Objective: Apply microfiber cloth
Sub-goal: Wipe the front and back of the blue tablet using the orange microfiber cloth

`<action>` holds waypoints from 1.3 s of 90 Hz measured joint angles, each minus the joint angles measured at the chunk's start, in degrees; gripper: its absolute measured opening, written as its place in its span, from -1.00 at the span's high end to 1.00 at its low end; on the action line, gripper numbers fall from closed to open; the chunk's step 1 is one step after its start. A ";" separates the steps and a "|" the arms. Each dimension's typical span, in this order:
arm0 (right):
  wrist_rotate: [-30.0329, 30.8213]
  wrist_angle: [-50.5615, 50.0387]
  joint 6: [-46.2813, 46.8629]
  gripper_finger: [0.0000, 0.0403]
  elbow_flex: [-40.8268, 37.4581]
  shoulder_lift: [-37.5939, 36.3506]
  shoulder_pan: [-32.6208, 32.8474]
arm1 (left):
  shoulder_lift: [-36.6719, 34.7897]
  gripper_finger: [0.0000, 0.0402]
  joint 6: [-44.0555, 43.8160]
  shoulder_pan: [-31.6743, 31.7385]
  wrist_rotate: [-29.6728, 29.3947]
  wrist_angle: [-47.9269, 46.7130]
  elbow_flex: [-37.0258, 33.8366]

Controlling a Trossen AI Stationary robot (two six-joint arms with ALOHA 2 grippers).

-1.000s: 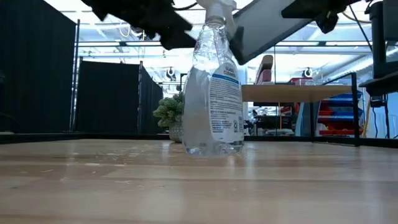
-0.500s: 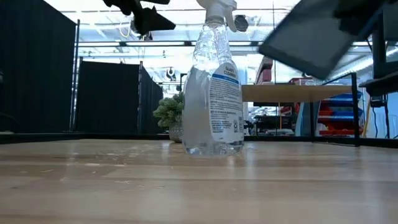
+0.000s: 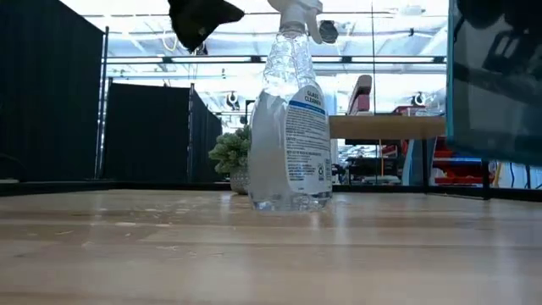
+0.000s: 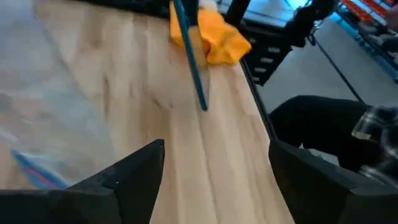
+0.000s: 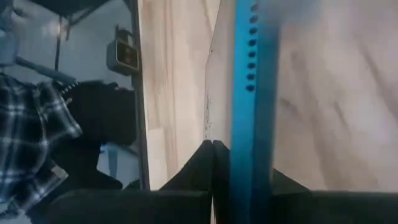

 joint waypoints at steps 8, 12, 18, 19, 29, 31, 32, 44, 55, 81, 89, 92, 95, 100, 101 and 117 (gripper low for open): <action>-0.12 5.24 -1.49 0.96 0.00 3.12 0.47 | 4.55 -0.32 -2.98 -2.53 -1.82 5.30 0.00; -0.09 8.06 -2.14 0.96 0.00 4.69 0.82 | 6.86 -0.32 -4.01 -3.51 -2.99 8.87 0.00; -0.10 11.85 -2.57 0.96 0.00 6.91 1.33 | 10.08 -0.32 -5.12 -4.73 -4.83 14.59 0.00; -0.12 12.41 -2.58 0.96 0.00 7.28 1.42 | 10.59 -0.32 -5.23 -4.89 -5.11 15.52 0.00; -0.15 16.40 -3.20 0.96 0.27 10.87 2.27 | 15.16 -0.32 -5.56 -5.72 -7.76 24.85 0.02; -0.12 16.63 -3.48 0.96 0.57 11.58 2.39 | 15.85 -0.32 -5.56 -5.75 -8.07 26.25 0.03; -0.13 16.74 -3.54 0.96 0.72 11.92 2.45 | 16.20 -0.32 -5.56 -5.73 -8.28 26.98 0.05; -0.20 17.09 -5.06 0.96 3.49 15.69 2.64 | 20.91 -0.32 -6.85 -5.70 -9.16 29.01 4.07; -0.15 17.06 -6.29 0.96 5.88 18.38 2.60 | 25.98 -0.32 -5.85 -5.71 -9.44 28.93 10.15; 0.07 17.04 -5.34 0.96 7.30 19.80 2.60 | 34.86 -0.30 -5.49 -5.71 -9.97 28.47 21.72; 0.07 17.21 -5.53 0.96 7.30 19.80 2.60 | 36.47 -0.22 -5.95 -5.26 -10.74 28.26 23.55; 0.08 17.20 -5.55 0.96 7.30 19.80 2.60 | 36.75 -0.17 -6.56 -4.97 -10.77 28.23 23.94; 0.07 17.28 -5.55 0.96 7.30 19.80 2.60 | 36.79 -0.10 -6.89 -4.69 -10.76 27.80 24.05; 0.01 17.27 -5.20 0.94 7.30 19.80 2.60 | 36.80 0.05 -7.02 -4.31 -10.73 27.41 24.20; 0.01 17.26 -5.06 0.94 7.30 19.80 2.60 | 36.80 0.09 -7.02 -4.26 -10.73 27.36 24.22; 0.46 17.70 -5.58 0.70 7.30 19.76 2.35 | 36.80 0.79 -6.13 -3.62 -8.17 27.41 24.24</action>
